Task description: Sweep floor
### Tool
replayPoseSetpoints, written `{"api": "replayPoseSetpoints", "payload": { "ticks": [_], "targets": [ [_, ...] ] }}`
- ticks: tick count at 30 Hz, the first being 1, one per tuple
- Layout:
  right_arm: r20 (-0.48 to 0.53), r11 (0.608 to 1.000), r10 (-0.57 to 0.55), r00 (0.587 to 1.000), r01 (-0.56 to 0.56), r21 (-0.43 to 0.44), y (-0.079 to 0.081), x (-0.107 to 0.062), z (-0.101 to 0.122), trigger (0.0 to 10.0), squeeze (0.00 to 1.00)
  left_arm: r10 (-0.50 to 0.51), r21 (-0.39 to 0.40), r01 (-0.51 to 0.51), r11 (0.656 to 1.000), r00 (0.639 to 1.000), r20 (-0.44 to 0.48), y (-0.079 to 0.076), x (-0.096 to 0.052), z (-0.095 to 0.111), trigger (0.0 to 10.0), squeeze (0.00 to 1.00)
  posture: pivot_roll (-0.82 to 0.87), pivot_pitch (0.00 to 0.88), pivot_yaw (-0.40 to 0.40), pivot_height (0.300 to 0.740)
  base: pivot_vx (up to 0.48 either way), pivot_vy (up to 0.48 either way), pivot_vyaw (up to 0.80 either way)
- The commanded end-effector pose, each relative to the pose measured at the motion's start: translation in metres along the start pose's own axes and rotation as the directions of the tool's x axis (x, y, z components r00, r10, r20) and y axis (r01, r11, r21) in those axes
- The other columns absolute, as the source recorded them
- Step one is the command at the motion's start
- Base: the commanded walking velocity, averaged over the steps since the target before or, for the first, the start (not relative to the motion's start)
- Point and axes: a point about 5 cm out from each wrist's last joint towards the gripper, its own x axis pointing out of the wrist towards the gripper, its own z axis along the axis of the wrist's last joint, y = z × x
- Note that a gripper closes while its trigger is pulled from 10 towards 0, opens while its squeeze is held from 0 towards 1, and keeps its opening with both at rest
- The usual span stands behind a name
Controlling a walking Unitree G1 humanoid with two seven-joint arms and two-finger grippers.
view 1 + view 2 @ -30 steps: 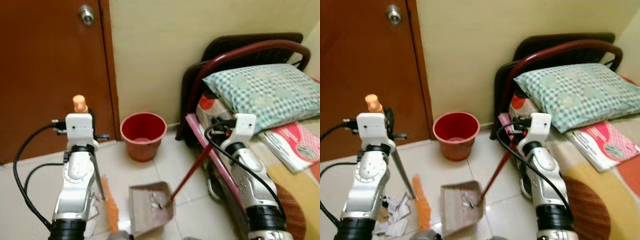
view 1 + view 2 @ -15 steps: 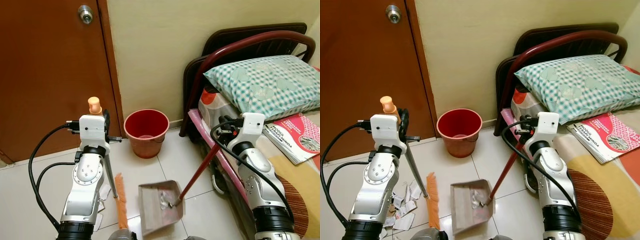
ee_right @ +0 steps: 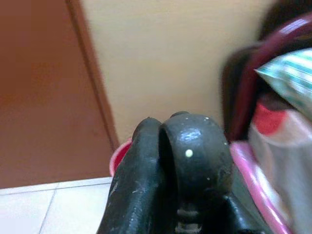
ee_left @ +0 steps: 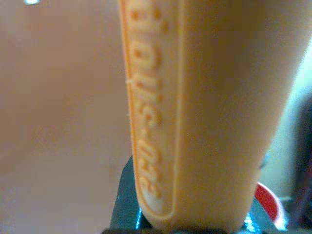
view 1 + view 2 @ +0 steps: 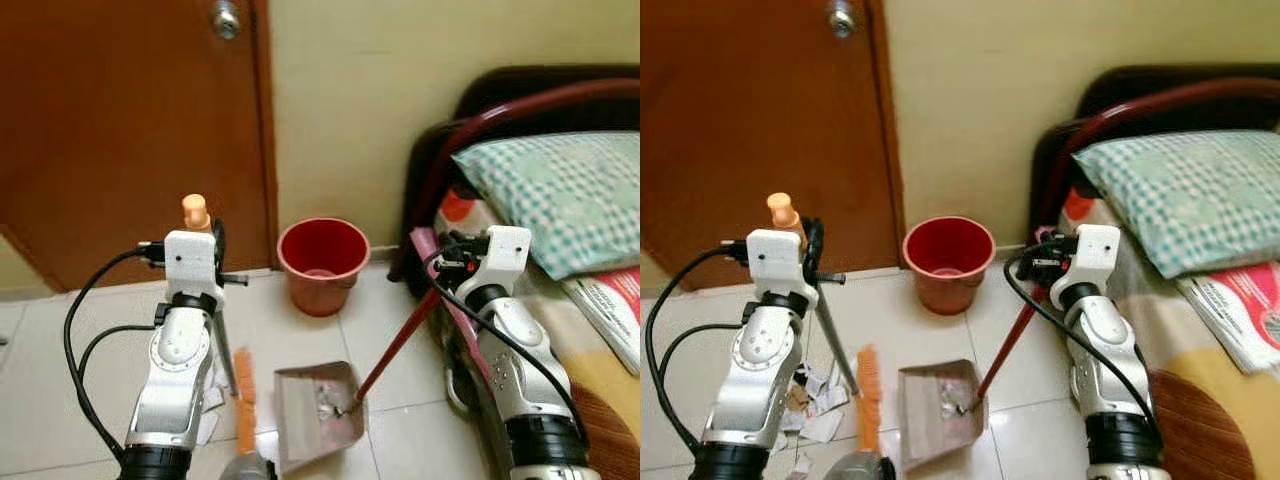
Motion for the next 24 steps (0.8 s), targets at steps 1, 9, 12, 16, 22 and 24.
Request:
{"api": "replayPoseSetpoints", "payload": {
  "ticks": [1,9,12,16,22,24],
  "targets": [
    [0.063,1.0,0.006,0.998,-0.006,-0.004,0.0025,0.0018,0.0128,10.0,0.0,-0.006,0.005,0.006,1.0,1.0,0.019,0.0005,0.001,0.0045,10.0,0.0,0.0,0.008,-0.039,0.74,0.27,0.0,0.67],
    [0.062,1.0,0.006,0.998,-0.006,-0.005,0.0022,0.002,0.013,10.0,0.0,-0.007,0.002,0.007,1.0,1.0,0.015,0.0001,0.0009,0.0042,10.0,0.0,0.0,0.008,-0.039,0.74,0.276,0.0,0.61],
    [0.064,1.0,0.004,0.998,-0.004,-0.006,0.0018,0.0027,0.0139,10.0,0.0,-0.007,-0.003,0.007,1.0,1.0,0.019,-0.0005,0.0014,0.0044,10.0,0.0,0.0,0.011,-0.038,0.74,0.165,0.0,0.44],
    [0.062,1.0,-0.003,0.998,0.003,-0.006,0.0012,0.0029,0.0136,10.0,0.0,-0.015,0.0,0.015,1.0,1.0,0.018,-0.0036,0.0017,0.0039,10.0,0.0,0.0,0.011,-0.038,0.74,0.0,0.0,0.0],
    [0.065,0.999,-0.034,0.997,0.034,0.003,-0.0026,0.0032,0.0149,10.0,0.0,-0.02,-0.002,0.02,1.0,1.0,0.01,-0.0044,0.0018,0.0027,10.0,0.0,0.0,0.011,-0.038,0.74,0.0,0.0,0.0],
    [0.073,0.998,-0.059,0.996,0.059,-0.003,-0.0061,0.0035,0.017,10.0,0.0,-0.024,-0.003,0.024,1.0,1.0,0.009,-0.0048,0.002,0.0026,10.0,0.0,0.0,0.011,-0.038,0.74,0.0,0.0,0.0]
  ]
}}
